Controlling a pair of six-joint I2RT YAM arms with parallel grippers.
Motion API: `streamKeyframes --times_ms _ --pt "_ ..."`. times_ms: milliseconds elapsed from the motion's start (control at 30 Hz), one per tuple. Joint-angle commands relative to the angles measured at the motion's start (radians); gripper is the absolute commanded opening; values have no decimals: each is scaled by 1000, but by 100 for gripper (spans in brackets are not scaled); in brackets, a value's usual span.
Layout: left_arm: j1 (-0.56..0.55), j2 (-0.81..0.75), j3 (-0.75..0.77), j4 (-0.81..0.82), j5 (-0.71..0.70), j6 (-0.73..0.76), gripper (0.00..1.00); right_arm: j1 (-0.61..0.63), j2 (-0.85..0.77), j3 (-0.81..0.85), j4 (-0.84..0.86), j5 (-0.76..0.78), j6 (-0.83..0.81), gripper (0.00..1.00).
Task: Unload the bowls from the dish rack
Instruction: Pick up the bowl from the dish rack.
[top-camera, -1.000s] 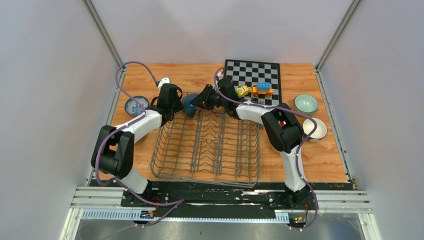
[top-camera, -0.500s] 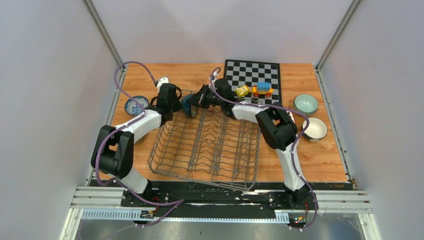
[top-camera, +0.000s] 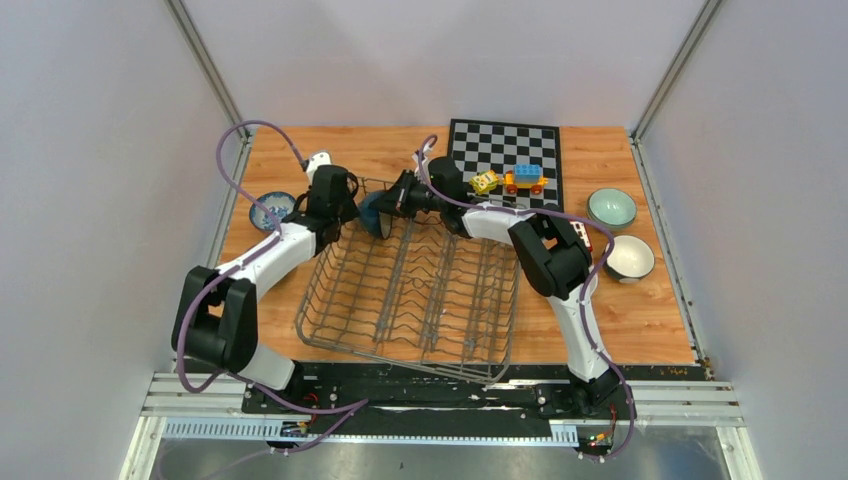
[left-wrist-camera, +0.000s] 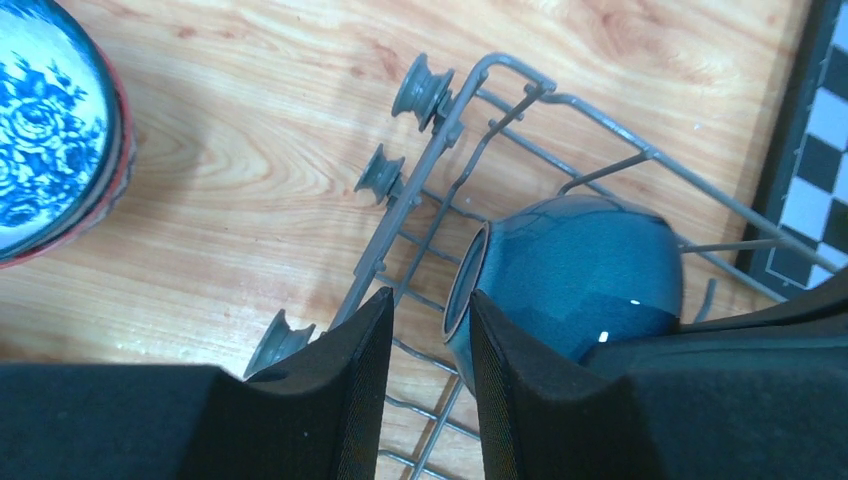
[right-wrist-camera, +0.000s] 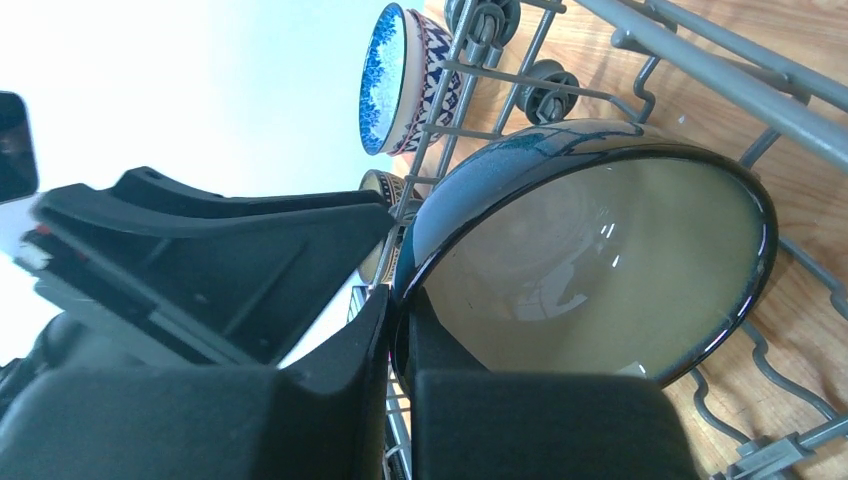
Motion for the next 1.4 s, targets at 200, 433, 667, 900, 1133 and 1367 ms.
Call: streamKeyframes --times_ms 200,433,667,900,1133,1367 --pt "3 -191 -16 -89 -74 -55 41 13 -5 70 174 -119 40 0" --pt "4 -328 -20 -150 -58 -89 50 28 -18 80 225 -167 67 0" --pt "3 -458 -44 -187 -28 -113 51 37 -61 74 242 -187 73 0" --pt "3 -577 -37 -241 13 -119 55 38 -195 3 145 -190 -26 0" --pt "3 -656 -11 -270 59 -146 60 40 -353 -97 107 -186 -85 0" --pt "3 -677 26 -257 91 -115 78 47 -619 -170 -208 -174 -347 0"
